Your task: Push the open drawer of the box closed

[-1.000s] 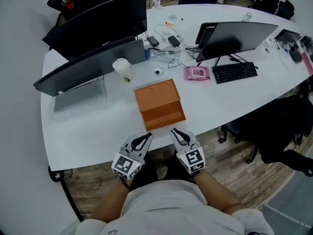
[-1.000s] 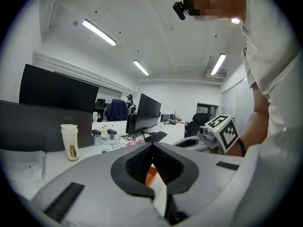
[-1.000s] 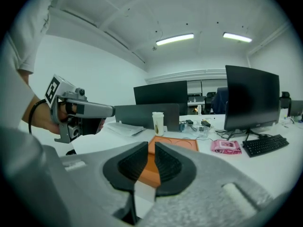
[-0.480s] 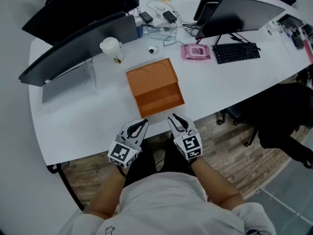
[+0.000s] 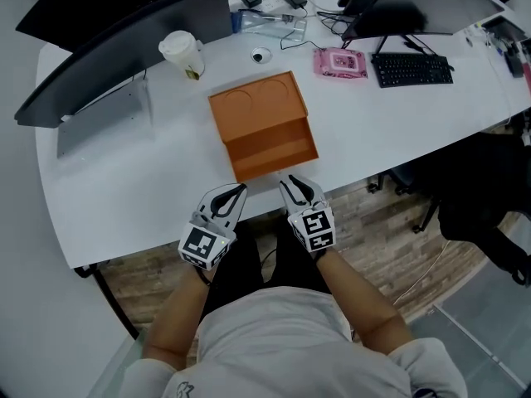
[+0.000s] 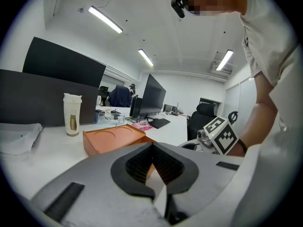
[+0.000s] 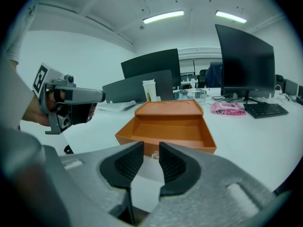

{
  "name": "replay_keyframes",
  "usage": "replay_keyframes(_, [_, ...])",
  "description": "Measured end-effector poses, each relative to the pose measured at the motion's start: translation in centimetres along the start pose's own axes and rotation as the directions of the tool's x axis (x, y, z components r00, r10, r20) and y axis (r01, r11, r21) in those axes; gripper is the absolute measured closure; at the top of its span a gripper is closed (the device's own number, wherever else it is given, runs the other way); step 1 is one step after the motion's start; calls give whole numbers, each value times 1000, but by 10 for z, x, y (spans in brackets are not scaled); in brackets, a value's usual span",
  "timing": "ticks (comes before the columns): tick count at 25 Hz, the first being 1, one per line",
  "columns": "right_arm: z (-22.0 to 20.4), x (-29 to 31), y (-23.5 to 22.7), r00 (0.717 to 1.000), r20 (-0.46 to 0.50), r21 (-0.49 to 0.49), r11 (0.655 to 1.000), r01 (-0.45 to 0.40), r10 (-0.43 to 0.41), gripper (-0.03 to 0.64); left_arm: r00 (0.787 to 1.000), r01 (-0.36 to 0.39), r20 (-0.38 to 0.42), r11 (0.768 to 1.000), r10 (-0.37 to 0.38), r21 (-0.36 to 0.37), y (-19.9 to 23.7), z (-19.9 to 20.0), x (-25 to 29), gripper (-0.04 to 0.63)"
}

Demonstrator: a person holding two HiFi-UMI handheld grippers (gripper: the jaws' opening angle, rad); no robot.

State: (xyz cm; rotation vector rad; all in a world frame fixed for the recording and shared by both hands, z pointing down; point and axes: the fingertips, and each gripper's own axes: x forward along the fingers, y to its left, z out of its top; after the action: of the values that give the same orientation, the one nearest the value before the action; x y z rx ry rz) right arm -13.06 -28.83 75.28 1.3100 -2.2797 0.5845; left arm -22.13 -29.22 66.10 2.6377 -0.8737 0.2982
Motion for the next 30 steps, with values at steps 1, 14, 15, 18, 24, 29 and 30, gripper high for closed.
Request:
replay_keyframes(1, [-5, 5, -1, 1000, -9, 3, 1000, 2, -2, 515, 1000, -1, -5, 1000, 1, -3, 2, -5, 1, 597])
replay_keyframes(14, [-45, 47, -10, 997, -78, 33, 999, 32, -29, 515, 999, -1, -43, 999, 0, -32, 10, -42, 6, 597])
replay_keyframes(15, [-46, 47, -10, 996, -82, 31, 999, 35, -33, 515, 999, -1, -46, 999, -1, -35, 10, -43, 5, 597])
replay_keyframes(18, [-45, 50, -10, 995, -91, 23, 999, 44, -41, 515, 999, -3, -50, 999, 1, -41, 14, -46, 6, 597])
replay_keyframes(24, [-48, 52, -9, 991, -118, 12, 998, 57, -55, 535, 999, -7, -50, 999, 5, -50, 15, -47, 8, 597])
replay_keyframes(29, [-47, 53, -9, 989, -136, 7, 998, 59, -58, 542, 999, -13, -46, 999, 11, -52, 18, -44, 8, 597])
replay_keyframes(30, [-47, 53, -9, 988, -141, 6, 998, 61, -59, 544, 999, -15, -46, 998, 12, -53, 19, -44, 8, 597])
